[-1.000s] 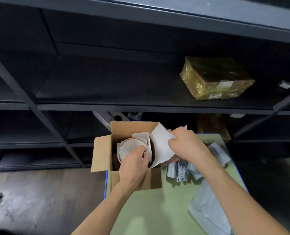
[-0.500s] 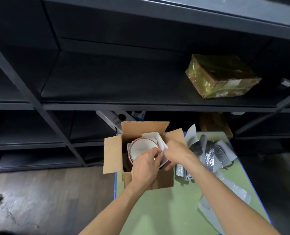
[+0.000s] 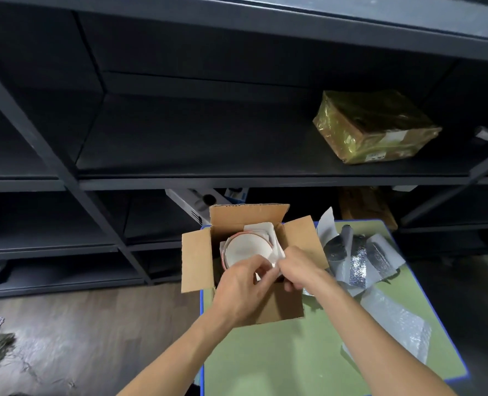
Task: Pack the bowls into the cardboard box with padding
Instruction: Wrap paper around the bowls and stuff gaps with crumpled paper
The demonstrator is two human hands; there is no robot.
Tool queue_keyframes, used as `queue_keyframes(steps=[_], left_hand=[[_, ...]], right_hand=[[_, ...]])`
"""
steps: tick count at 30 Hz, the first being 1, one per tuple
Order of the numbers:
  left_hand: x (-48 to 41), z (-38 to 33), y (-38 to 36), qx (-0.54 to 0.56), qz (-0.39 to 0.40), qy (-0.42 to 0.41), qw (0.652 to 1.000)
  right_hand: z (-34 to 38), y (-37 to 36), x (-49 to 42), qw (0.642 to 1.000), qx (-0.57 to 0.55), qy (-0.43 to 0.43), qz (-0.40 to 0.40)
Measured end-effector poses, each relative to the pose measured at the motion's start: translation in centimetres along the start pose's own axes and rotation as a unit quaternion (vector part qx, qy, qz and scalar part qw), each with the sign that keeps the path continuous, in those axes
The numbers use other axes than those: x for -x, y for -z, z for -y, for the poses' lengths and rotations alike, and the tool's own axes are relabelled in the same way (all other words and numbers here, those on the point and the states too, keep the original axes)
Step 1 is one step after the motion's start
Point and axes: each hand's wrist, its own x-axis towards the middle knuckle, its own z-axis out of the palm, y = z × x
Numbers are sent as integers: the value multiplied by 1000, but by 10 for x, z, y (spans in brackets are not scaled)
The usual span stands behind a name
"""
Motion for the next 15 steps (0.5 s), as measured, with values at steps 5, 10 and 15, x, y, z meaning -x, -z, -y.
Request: queue_keyframes(steps=[5,10,15], left_hand=[[0,9,-1,-35,24,-54,998],[1,14,-3,-52,-9,-55,997],[2,12,-4,-59,-11,-53,997]], right_hand=[[-2,4,5,1000,13,16,-14],[-4,-1,9,974,118,82,-175],[-1,-11,12,969,147,63,-187]])
